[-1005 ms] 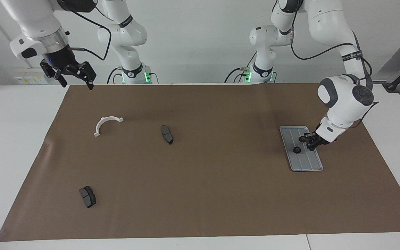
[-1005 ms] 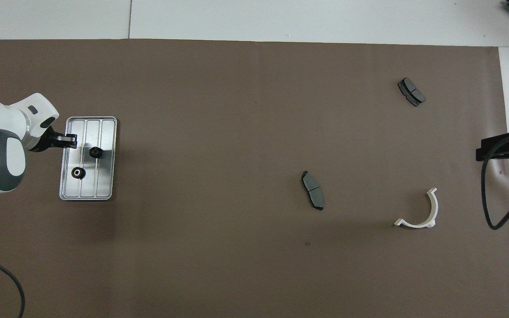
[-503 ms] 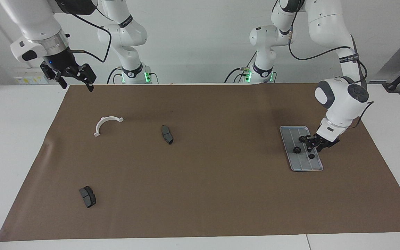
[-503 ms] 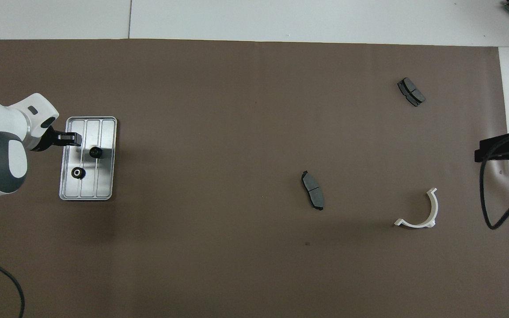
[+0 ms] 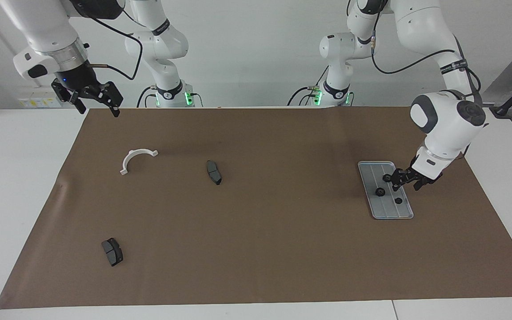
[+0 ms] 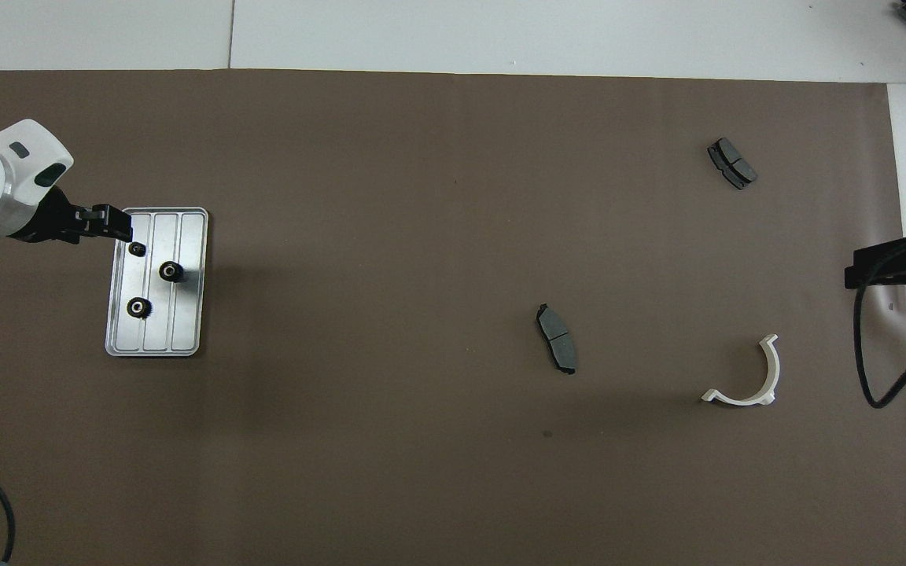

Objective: Pick bearing gear from pile to tray

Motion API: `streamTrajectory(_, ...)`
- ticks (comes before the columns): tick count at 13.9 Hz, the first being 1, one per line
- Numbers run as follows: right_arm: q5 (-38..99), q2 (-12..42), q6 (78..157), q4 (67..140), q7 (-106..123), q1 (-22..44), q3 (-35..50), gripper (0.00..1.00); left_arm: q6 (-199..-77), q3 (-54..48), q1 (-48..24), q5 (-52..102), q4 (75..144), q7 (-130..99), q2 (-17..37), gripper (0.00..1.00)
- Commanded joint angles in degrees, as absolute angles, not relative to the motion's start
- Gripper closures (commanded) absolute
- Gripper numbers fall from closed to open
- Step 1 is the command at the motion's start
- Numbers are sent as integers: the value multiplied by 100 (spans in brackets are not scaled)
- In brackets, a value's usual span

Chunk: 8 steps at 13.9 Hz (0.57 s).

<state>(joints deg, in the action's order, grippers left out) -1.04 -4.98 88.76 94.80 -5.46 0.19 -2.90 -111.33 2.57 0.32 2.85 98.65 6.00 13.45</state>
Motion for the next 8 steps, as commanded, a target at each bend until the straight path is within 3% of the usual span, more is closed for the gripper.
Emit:
streamTrajectory(1,26,-589,8947,9624,-580,-53,-237,0,-9717,281,-193,246,8828,273,1362,21)
streamTrajectory(4,26,-589,8912,9624,-571,-53,-246,0,-8397,299,-264,237,8087,255,1310,13)
streamTrajectory(8,26,-589,8974,9624,-606,-53,-237,0,-8113,255,-272,246,8042,264,591,1)
